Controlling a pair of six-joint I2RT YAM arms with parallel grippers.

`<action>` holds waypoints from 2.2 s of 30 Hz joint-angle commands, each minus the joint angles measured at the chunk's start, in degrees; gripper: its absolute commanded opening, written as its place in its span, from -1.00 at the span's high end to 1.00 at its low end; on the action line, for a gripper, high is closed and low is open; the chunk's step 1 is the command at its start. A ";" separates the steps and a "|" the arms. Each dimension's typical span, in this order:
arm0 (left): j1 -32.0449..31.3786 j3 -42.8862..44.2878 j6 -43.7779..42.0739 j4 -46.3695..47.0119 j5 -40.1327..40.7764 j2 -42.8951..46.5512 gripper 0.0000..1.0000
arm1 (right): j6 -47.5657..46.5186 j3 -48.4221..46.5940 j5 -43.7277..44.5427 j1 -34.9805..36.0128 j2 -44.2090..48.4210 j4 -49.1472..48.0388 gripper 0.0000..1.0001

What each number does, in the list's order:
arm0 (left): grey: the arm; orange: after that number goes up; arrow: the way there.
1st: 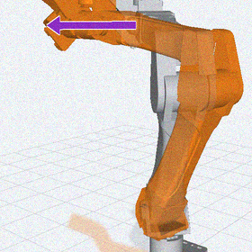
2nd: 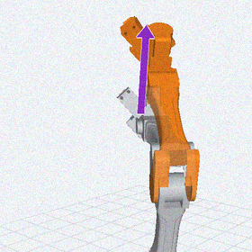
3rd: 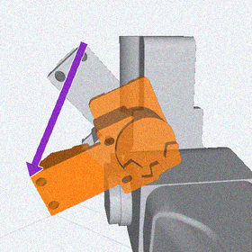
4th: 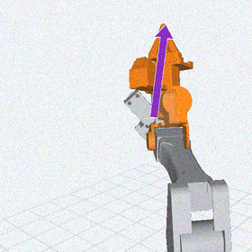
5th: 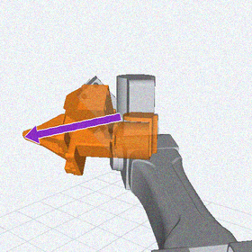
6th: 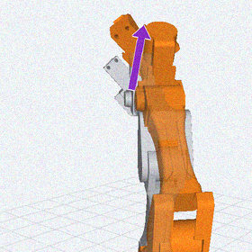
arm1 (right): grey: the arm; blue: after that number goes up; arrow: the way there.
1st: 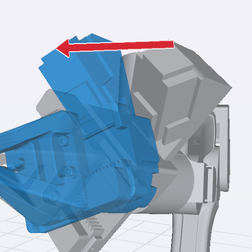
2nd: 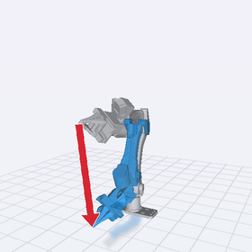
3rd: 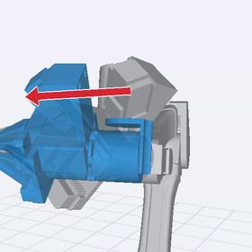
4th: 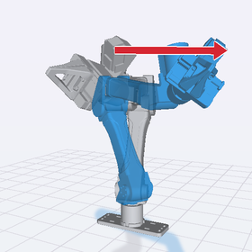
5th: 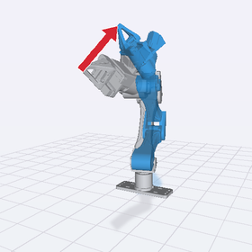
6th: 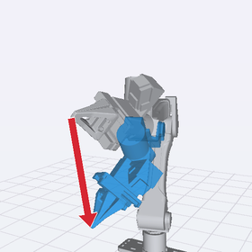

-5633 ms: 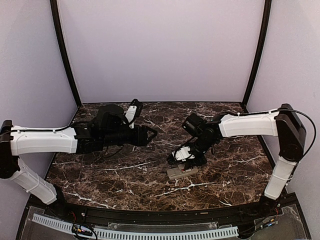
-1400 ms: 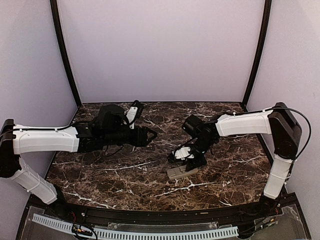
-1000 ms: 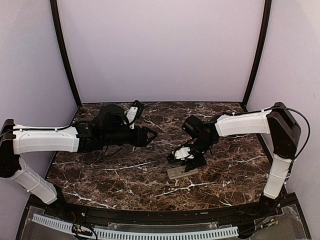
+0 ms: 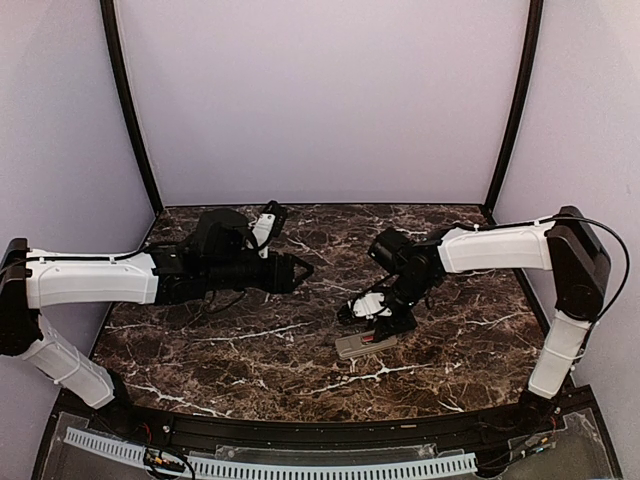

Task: Load the batteries into the remote control
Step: Load the battery cover onto the remote control without the battery cover.

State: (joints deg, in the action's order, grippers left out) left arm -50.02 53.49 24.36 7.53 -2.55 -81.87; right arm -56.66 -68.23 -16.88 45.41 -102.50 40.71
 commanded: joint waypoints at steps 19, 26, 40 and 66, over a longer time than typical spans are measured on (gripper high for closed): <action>0.48 0.72 -1.04 -1.21 -0.81 0.54 -0.17 | 1.21 0.08 2.41 1.40 -2.97 -1.14 0.27; 0.46 0.47 -1.62 -1.09 -0.71 0.03 -0.18 | 1.37 -0.48 2.02 1.38 -3.55 -0.83 0.27; 0.55 -0.36 -1.33 -0.96 -0.53 1.17 -0.18 | 1.29 -1.18 2.18 1.31 -4.24 0.02 0.18; 0.55 0.73 -2.30 -1.91 -0.40 1.10 -0.18 | 0.68 -2.03 -0.03 0.82 -4.67 0.95 -0.08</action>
State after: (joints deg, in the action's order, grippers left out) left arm -49.95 53.47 22.96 6.50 -2.72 -81.84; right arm -55.64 -69.52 -16.49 46.46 -106.52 40.58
